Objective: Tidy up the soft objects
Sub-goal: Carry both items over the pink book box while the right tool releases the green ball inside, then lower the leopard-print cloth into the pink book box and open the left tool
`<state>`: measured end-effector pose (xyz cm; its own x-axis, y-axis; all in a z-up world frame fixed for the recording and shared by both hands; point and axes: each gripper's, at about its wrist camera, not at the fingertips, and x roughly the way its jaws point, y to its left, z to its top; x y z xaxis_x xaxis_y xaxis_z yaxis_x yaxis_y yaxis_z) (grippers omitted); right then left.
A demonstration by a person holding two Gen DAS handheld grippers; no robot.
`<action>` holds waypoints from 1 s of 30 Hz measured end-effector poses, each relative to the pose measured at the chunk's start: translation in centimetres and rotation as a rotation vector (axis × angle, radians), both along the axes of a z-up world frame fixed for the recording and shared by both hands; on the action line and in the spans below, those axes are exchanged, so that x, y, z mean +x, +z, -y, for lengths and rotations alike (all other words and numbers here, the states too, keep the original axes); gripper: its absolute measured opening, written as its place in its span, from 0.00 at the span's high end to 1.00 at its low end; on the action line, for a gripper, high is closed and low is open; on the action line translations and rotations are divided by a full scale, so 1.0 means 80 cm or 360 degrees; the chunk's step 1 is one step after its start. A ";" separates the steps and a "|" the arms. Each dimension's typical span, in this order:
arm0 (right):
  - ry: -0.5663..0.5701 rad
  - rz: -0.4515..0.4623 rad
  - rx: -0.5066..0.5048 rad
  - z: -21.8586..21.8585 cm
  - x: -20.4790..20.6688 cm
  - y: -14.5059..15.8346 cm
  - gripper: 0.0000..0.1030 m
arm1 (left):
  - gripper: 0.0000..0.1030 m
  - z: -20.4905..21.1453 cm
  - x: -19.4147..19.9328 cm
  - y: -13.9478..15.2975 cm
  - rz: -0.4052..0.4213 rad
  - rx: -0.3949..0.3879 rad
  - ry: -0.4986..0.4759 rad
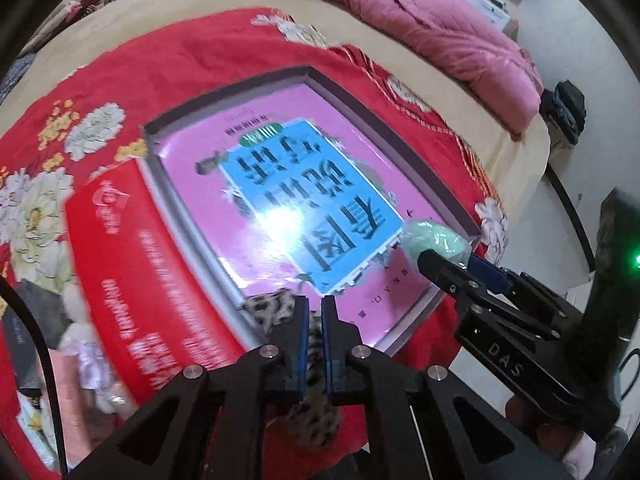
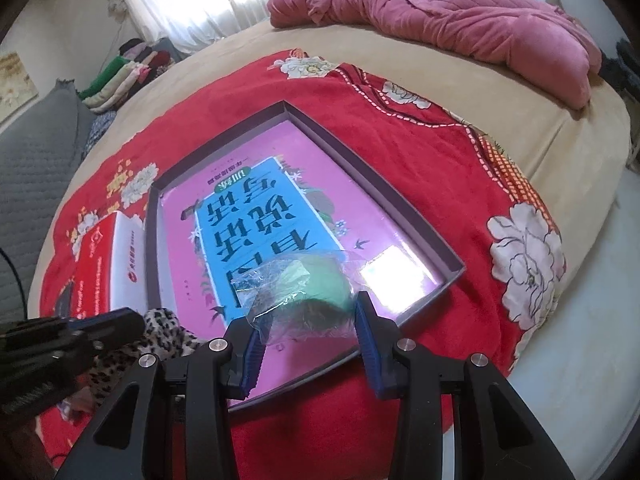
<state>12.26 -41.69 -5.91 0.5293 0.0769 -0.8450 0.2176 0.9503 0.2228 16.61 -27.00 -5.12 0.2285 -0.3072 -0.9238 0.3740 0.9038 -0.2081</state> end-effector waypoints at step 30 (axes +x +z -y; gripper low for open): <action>0.0146 0.0075 -0.0123 -0.002 -0.017 0.026 0.38 | 0.52 0.009 0.039 0.001 0.0017 -0.0038 0.0040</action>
